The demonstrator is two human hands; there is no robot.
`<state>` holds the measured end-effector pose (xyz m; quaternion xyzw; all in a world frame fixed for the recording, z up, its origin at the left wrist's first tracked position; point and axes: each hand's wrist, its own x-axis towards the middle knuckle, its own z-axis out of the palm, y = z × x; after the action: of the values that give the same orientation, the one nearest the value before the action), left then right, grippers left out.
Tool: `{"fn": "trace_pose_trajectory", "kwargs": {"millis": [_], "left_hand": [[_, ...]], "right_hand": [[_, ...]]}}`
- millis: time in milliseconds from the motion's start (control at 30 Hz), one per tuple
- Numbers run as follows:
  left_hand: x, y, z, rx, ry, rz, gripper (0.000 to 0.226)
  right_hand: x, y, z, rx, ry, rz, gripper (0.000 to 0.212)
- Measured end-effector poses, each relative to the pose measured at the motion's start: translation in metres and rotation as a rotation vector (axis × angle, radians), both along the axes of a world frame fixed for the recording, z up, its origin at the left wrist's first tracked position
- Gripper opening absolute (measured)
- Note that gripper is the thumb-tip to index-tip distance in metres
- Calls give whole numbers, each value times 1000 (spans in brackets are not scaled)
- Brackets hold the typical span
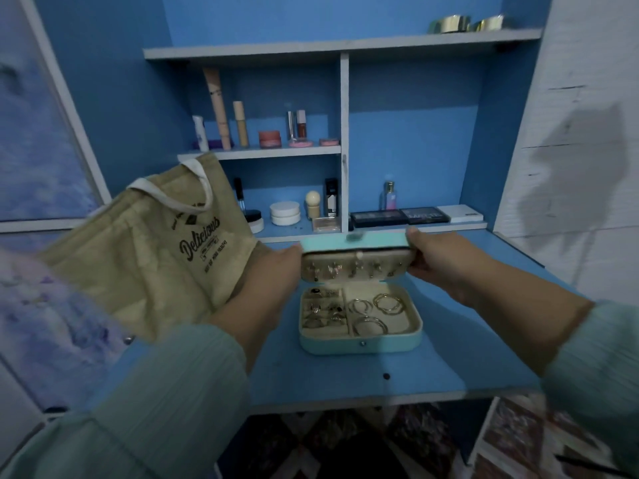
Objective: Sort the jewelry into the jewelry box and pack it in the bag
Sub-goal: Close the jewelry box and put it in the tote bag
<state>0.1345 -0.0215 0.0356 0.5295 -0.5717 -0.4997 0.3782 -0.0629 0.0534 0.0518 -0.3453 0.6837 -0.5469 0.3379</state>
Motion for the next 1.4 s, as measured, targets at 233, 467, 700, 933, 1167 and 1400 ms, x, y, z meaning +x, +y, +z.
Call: {"fn": "trace_pose_trajectory", "kwargs": {"millis": [233, 467, 700, 933, 1167, 1400], "left_hand": [[1, 29, -16, -87, -115, -74, 20], [5, 42, -33, -227, -386, -149, 49], [-1, 52, -43, -262, -437, -141, 50], [-2, 45, -52, -467, -695, -252, 44], [21, 38, -60, -767, -950, -502, 67], [22, 37, -58, -868, -1035, -496, 61]], "right_hand": [[11, 24, -23, 94, 162, 77, 16], [17, 36, -38, 161, 396, 130, 46], [19, 42, -48, 158, 599, 177, 47], [18, 41, -55, 100, 856, 288, 44], [22, 36, -47, 148, 1112, 618, 70], [24, 42, -52, 71, 1100, 566, 49]]}}
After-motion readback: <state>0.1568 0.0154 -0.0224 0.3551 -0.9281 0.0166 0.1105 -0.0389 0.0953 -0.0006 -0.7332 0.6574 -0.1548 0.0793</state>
